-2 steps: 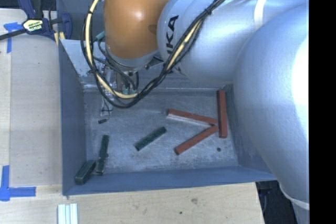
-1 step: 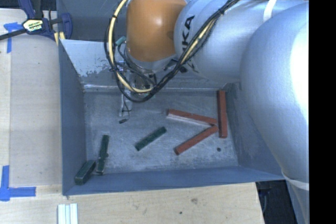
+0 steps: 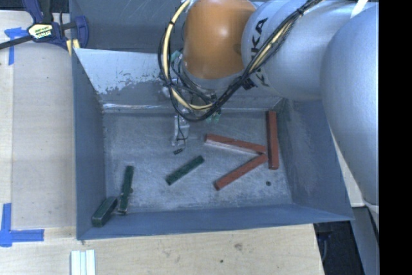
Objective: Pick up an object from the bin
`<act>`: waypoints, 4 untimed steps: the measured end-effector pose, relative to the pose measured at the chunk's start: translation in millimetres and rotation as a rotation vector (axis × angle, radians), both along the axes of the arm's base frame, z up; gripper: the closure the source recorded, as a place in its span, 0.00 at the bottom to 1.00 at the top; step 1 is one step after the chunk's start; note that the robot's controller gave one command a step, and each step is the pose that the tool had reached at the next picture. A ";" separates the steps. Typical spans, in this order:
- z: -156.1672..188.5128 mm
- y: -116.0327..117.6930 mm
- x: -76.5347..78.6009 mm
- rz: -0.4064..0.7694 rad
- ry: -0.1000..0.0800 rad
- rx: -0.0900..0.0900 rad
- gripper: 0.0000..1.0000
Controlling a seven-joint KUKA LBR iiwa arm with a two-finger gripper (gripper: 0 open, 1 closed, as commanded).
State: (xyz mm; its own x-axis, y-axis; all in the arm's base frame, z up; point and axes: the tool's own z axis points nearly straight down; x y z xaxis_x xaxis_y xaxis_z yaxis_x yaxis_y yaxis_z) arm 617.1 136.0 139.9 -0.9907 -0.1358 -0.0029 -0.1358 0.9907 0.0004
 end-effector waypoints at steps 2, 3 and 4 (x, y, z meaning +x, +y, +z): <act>-49.4 -33.0 -36.4 0.066 -0.005 0.001 0.00; -63.3 -62.9 -29.8 0.019 0.009 0.002 0.00; -68.2 2.0 -105.0 0.146 0.000 0.001 1.00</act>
Offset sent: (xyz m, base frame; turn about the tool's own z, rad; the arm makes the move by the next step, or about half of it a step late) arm -0.0506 -0.0430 -0.0699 -0.0825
